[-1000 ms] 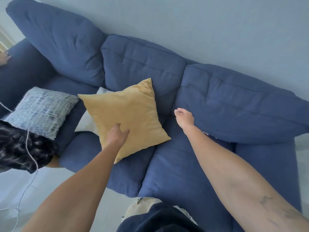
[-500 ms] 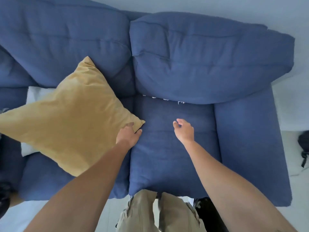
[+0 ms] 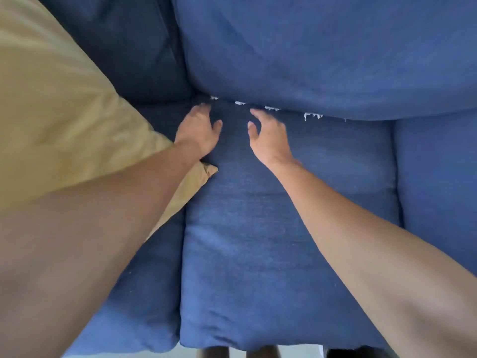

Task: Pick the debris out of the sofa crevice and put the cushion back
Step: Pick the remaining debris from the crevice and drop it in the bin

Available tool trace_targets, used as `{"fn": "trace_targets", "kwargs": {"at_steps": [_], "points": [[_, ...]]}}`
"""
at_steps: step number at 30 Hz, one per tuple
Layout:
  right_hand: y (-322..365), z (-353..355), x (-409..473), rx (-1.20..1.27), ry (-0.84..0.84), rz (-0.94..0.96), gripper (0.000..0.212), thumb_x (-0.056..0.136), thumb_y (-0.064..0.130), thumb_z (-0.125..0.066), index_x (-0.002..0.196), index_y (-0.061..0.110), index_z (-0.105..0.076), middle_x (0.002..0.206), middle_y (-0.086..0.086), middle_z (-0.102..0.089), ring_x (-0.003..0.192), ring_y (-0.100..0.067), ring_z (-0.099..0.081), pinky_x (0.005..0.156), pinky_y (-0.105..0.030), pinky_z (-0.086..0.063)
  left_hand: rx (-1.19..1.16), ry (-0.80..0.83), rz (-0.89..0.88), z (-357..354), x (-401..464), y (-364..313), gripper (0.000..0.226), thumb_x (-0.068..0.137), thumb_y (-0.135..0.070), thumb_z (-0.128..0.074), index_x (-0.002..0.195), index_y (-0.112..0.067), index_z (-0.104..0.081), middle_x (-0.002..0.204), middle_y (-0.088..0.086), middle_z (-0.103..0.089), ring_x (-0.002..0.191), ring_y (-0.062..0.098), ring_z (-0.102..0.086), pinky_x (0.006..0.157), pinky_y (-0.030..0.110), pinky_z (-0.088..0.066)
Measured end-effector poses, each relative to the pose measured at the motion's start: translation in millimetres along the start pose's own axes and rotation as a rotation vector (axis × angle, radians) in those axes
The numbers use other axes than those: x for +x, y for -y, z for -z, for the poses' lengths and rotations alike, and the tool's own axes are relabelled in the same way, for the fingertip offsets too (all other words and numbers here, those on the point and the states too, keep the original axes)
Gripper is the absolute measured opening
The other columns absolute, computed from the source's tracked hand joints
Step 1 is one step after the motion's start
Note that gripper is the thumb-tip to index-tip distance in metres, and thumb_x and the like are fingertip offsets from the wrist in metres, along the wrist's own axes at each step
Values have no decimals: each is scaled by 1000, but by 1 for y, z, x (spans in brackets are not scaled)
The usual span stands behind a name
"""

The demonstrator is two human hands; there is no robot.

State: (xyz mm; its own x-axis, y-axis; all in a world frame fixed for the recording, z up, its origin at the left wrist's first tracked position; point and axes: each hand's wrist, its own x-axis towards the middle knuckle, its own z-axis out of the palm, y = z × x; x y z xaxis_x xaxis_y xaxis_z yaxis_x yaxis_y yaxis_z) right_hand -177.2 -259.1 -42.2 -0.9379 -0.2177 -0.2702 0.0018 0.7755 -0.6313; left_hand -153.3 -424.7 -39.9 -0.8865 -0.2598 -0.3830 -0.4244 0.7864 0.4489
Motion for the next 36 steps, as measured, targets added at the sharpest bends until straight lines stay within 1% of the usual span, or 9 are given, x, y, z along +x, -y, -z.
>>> {"fn": "trace_targets", "kwargs": {"at_steps": [3, 6, 12, 16, 21, 24, 28, 32, 36], "points": [[-4, -27, 32, -78, -64, 90, 38, 97, 16, -52, 134, 6, -54, 133, -11, -59, 124, -27, -53, 104, -27, -35, -2, -62, -62, -20, 39, 7, 43, 98, -25, -52, 137, -8, -49, 139, 16, -50, 126, 32, -50, 105, 36, -39], [-6, -47, 48, -169, -133, 54, 43, 96, 22, -54, 137, 10, -48, 134, -11, -55, 121, -28, -54, 97, -35, -42, 37, -119, -57, -37, 59, 13, 38, 98, -26, -52, 132, -10, -51, 136, 14, -51, 122, 33, -52, 100, 39, -41], [-11, -59, 60, -263, -243, 29, 52, 93, 33, -59, 140, 20, -41, 139, -4, -47, 119, -20, -55, 92, -33, -47, 95, -236, -13, -50, 77, 22, 37, 97, -35, -51, 125, -9, -52, 131, 11, -55, 115, 33, -57, 90, 39, -42], [-11, -60, 66, -402, -244, 19, 45, 96, 38, -53, 138, 27, -42, 133, 0, -54, 111, -19, -61, 87, -32, -49, 112, -248, 7, -48, 87, 20, 39, 97, -40, -51, 121, -10, -56, 128, 11, -60, 114, 34, -58, 89, 38, -44], [-8, -62, 71, -457, -230, 16, 32, 98, 37, -51, 129, 30, -52, 120, 2, -64, 105, -22, -64, 76, -32, -48, 108, -240, 112, -48, 93, 12, 45, 93, -50, -55, 119, -14, -62, 125, 9, -63, 115, 31, -60, 88, 35, -47], [-5, -62, 74, -479, -248, 19, 25, 99, 38, -50, 120, 30, -59, 112, 2, -68, 102, -21, -65, 68, -30, -41, 23, -244, 229, -48, 98, 5, 44, 89, -51, -60, 115, -16, -66, 122, 6, -66, 113, 27, -62, 80, 28, -43], [0, -67, 70, -435, -370, -1, 21, 97, 38, -52, 108, 28, -68, 100, 2, -72, 93, -21, -68, 61, -29, -36, -167, -278, 352, -52, 103, 0, 28, 93, -33, -56, 110, -14, -68, 116, 4, -69, 106, 24, -64, 80, 29, -50], [1, -72, 63, -367, -466, 3, 14, 92, 35, -60, 98, 29, -71, 92, 4, -72, 87, -21, -67, 56, -27, -32, -285, -336, 323, -54, 96, 2, 21, 90, -30, -57, 100, -18, -71, 112, 3, -69, 102, 23, -65, 80, 30, -53], [8, -71, 42, -196, -561, -1, 3, 84, 26, -69, 87, 25, -69, 84, 4, -68, 71, -22, -65, 50, -26, -31, -425, -351, 301, -47, 75, 6, 13, 86, -23, -65, 94, -23, -75, 95, 0, -75, 89, 17, -69, 80, 24, -55]]}}
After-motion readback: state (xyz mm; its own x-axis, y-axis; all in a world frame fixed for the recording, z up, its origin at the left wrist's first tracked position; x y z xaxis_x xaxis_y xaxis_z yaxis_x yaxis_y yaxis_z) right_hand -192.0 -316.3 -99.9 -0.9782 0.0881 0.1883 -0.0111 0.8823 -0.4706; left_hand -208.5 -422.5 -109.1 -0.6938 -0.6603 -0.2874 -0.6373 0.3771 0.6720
